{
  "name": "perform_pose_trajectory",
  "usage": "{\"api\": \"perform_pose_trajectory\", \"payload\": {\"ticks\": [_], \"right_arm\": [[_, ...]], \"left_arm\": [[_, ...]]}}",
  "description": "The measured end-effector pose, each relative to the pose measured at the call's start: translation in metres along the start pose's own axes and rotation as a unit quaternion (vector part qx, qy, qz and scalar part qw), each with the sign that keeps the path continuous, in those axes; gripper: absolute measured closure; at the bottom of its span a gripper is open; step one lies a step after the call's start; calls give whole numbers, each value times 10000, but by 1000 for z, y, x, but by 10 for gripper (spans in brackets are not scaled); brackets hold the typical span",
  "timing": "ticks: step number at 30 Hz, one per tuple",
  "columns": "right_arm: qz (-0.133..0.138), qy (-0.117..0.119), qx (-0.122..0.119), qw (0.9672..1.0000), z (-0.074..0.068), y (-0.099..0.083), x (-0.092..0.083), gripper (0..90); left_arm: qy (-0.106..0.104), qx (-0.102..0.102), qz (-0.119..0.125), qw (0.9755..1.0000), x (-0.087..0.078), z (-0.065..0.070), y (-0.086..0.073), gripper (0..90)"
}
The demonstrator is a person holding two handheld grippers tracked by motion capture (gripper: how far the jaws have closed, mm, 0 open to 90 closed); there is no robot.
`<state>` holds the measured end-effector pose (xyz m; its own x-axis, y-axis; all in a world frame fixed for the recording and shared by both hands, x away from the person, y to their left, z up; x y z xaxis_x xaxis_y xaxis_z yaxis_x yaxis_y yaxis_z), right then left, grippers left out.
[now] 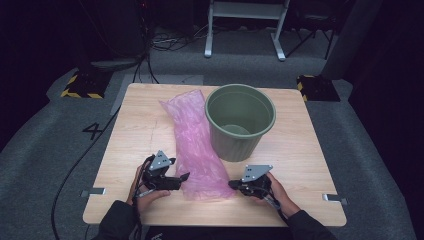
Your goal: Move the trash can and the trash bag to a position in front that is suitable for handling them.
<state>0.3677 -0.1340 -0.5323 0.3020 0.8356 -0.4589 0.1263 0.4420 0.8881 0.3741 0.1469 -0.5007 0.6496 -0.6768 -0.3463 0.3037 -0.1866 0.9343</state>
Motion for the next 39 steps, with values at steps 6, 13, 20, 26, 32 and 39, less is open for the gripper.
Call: {"api": "perform_pose_trajectory", "payload": {"ticks": [6,13,20,26,32,39], "right_arm": [[-130,-250,-11,9996,17,-15,-33,868],[-159,-611,196,9978,36,-36,-72,850],[-132,-913,294,9953,58,-53,-103,825],[-173,-1078,344,9934,70,-62,-122,792],[-100,-1110,554,9922,78,-71,-137,680],[-5,-1059,809,9911,79,-68,-145,329]], "left_arm": [[336,-180,167,9991,-8,-21,5,229],[757,-518,240,9955,-12,-48,0,207],[1008,-655,226,9925,-10,-59,-5,174],[1052,-756,249,9913,-7,-63,-6,160],[954,-806,86,9921,5,-64,-8,157],[836,-593,-45,9947,20,-64,-8,165]]}}
Point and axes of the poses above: each handheld gripper's, and its own axes: x roughly forward along the jaws, y roughly out of its top, z roughly to its right, the point moved 5 cm from there along x, roughly forward along the jaws, and after that the axes turned 14 degrees about z, right-handed, at the moved point
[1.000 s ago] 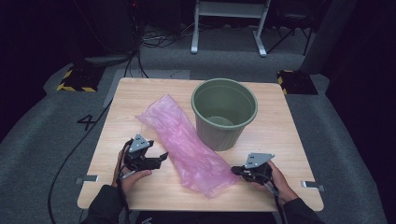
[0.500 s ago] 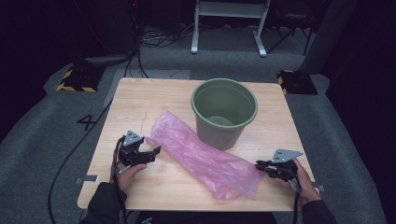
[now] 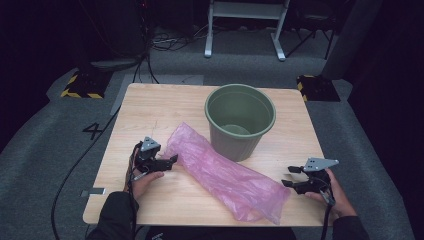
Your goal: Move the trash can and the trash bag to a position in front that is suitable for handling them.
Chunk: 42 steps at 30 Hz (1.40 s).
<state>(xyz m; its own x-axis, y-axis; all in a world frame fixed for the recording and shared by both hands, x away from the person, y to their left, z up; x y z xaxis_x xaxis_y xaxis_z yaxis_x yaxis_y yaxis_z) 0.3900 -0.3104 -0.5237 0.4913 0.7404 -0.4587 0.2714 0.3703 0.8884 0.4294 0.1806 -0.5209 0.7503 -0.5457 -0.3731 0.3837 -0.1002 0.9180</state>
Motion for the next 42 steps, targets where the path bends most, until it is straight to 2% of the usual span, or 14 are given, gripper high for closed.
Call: {"api": "perform_pose_trajectory", "payload": {"ticks": [5,9,11,13,18,23,26,29,32,34,37,39,41,42], "right_arm": [[274,-4,53,9996,-3,14,-10,290],[484,-176,42,9987,-5,30,-15,280],[529,-240,22,9983,-8,39,-13,299],[494,-333,-54,9982,-14,47,-9,308],[528,-379,-347,9973,-38,69,1,370],[573,-176,-644,9961,-67,85,11,376],[416,-53,-780,9961,-74,86,22,352],[317,-51,-709,9970,-69,83,33,341],[212,-229,-636,9975,-55,76,37,341],[197,-330,-466,9982,-45,70,34,346],[221,-472,-340,9981,-31,62,27,350],[287,-510,-207,9981,-23,59,22,351],[283,-637,-158,9974,-15,55,18,351],[285,-680,-126,9972,-12,53,16,352]], "left_arm": [[-28,169,-138,9998,7,4,-2,170],[-113,277,-189,9994,10,8,-3,195],[-167,338,-236,9990,12,11,-3,250],[-313,389,-283,9984,14,15,-4,363],[-445,526,-412,9968,18,25,-6,460],[-568,596,-477,9955,23,35,-6,490],[-629,630,-493,9948,27,41,-6,496],[-604,660,-489,9948,31,44,-6,469],[-439,496,-372,9971,31,40,-4,295],[-284,334,-245,9987,30,35,-3,176],[-81,155,-242,9996,31,29,-3,160],[-78,125,-466,9988,36,29,-4,155],[-159,216,-561,9981,39,32,-5,166],[-97,321,-594,9977,40,33,-5,182]]}}
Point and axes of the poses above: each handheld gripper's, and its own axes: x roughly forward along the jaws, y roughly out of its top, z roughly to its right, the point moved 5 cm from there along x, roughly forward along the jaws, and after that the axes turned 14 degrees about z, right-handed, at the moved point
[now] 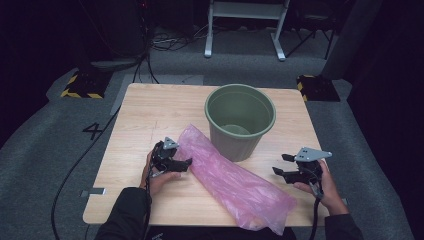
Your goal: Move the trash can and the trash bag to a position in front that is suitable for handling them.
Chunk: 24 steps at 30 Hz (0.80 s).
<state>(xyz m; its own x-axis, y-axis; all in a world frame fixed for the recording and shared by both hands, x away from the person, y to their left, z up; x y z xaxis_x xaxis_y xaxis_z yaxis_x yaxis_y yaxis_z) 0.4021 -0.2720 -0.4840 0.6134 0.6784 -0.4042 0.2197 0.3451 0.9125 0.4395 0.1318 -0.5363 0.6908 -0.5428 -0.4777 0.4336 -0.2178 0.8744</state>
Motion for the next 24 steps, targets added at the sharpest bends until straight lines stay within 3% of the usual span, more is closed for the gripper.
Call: {"api": "perform_pose_trajectory", "payload": {"ticks": [4,7,11,17,24], "right_arm": [[15,-138,108,9998,11,-7,-7,355],[11,-231,201,9995,18,-13,-11,362],[-15,-283,304,9991,24,-19,-13,368],[-84,-312,284,9991,26,-25,-10,372],[-158,-183,315,9992,22,-29,-2,377]], "left_arm": [[85,129,-51,9999,3,2,2,220],[274,256,-79,9993,6,2,3,300],[335,226,-66,9992,7,1,6,374],[215,312,5,9993,7,2,7,623],[198,216,110,9995,6,-3,6,799]]}}
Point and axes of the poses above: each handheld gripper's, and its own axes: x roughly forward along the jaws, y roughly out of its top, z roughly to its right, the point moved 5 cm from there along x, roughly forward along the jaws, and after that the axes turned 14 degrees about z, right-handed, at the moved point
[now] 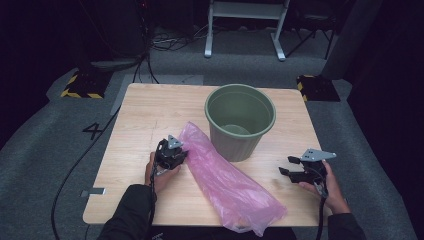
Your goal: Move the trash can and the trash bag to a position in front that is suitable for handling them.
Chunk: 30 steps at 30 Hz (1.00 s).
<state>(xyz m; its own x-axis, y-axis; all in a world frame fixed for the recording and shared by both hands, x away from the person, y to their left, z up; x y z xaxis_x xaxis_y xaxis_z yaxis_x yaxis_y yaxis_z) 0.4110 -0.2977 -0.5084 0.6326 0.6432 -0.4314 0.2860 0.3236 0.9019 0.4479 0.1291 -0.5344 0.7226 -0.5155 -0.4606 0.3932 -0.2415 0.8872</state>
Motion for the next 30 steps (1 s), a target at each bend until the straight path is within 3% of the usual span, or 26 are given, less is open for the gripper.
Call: {"api": "perform_pose_trajectory", "payload": {"ticks": [6,8,11,14,18,21,24,27,30], "right_arm": [[41,212,49,9998,-6,0,5,376],[59,269,59,9996,-9,1,6,375],[1,271,-29,9996,-12,1,7,375],[-42,279,-60,9996,-13,0,8,373],[-45,264,-64,9996,-13,0,8,371],[-27,254,-75,9996,-12,0,7,368],[-24,247,-56,9997,-13,1,7,367],[-22,257,-58,9996,-13,1,8,363],[-23,270,-41,9996,-13,1,8,361]], "left_arm": [[113,26,19,9999,0,-2,0,820],[219,-101,137,9996,-1,-3,2,675],[102,-225,309,9992,-8,-2,7,456],[-34,-278,416,9987,-16,1,12,314],[-23,-330,638,9974,-31,3,21,170],[52,-431,800,9958,-41,-4,25,159],[213,-518,814,9951,-47,-13,26,156],[276,-404,934,9944,-55,-17,30,156],[-17,-353,1099,9933,-64,-10,35,157]]}}
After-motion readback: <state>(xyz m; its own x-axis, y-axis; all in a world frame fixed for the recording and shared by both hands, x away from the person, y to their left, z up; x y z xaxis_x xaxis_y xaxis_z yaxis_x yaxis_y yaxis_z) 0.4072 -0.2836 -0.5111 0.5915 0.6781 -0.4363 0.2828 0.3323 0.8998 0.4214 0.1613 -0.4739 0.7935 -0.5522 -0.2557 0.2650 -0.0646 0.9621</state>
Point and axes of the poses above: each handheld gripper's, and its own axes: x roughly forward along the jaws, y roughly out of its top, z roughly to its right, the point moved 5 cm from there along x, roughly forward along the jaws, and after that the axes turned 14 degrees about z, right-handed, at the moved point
